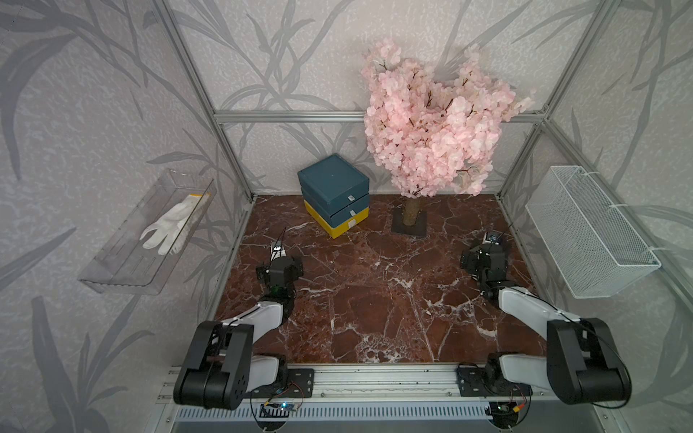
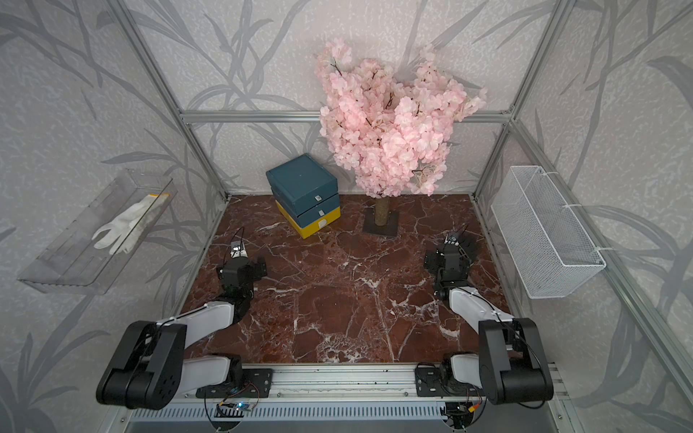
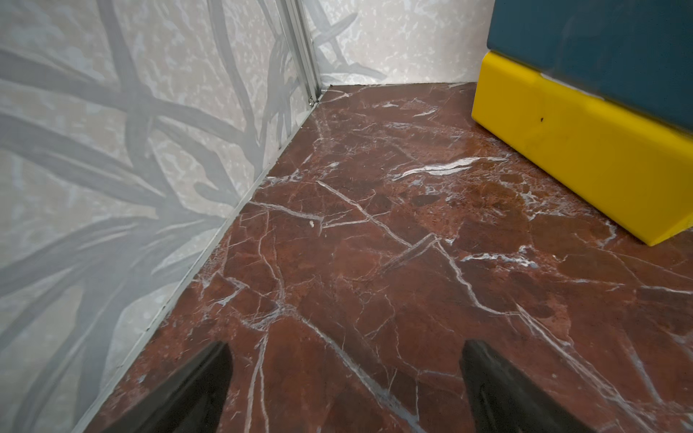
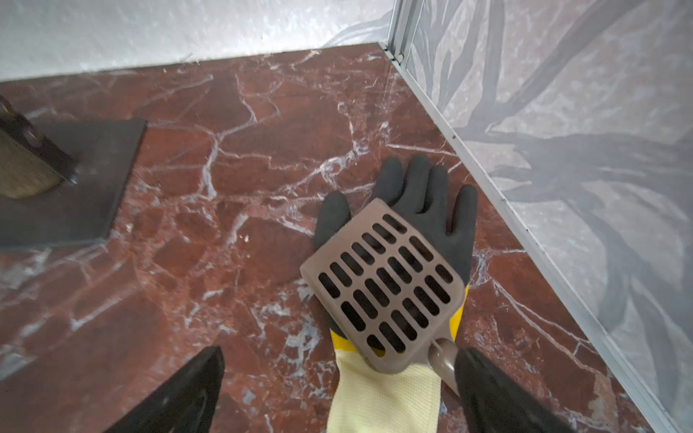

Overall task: Please place the pencils in the drawer according to their color
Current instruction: Reset both arms

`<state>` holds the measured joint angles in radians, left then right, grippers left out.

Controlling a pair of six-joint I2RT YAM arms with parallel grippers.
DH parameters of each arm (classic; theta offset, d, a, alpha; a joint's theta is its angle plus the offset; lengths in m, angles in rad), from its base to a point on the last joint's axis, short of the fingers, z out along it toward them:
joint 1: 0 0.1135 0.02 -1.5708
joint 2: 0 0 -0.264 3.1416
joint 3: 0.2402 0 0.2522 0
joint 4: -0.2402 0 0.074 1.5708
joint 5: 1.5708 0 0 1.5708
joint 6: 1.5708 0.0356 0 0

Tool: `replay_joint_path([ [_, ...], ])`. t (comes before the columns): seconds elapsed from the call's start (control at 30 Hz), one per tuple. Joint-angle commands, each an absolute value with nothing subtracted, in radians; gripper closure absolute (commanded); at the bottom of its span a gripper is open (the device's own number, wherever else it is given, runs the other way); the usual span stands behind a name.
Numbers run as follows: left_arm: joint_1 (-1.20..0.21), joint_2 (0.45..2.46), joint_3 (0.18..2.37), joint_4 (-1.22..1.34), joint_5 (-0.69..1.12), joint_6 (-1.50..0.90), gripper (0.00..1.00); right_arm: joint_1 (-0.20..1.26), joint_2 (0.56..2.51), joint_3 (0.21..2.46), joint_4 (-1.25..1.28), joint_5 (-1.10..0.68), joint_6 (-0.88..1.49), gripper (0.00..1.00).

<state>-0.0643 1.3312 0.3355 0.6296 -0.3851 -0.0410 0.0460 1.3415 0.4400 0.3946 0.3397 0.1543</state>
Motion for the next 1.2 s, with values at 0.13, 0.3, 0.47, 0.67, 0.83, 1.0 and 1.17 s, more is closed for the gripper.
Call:
replay_joint_path([
  [0.13,0.013,1.537,0.352,0.952,-0.125,-0.048,0.0,0.014,1.586,0.308,1.071,0.18,0.052,0.01],
  [0.3,0.035,1.532,0.403,0.839,-0.113,-0.069,0.0,0.011,1.565,0.372,0.923,0.231,0.091,0.01],
  [0.47,0.035,1.52,0.413,0.795,-0.113,-0.069,0.0,0.013,1.578,0.356,0.976,0.225,0.081,0.01],
  [0.67,0.034,1.52,0.41,0.804,-0.111,-0.064,0.0,0.014,1.586,0.348,1.015,0.219,0.069,0.01],
  [0.83,0.034,1.519,0.41,0.805,-0.111,-0.064,0.0,0.015,1.585,0.368,0.973,0.16,0.05,0.01],
  [1.0,0.034,1.519,0.41,0.805,-0.111,-0.064,0.0,0.0,1.586,0.374,0.962,0.129,0.06,0.01],
  [1.17,0.034,1.519,0.41,0.804,-0.11,-0.064,0.0,0.003,1.585,0.365,0.978,0.124,0.049,0.01],
])
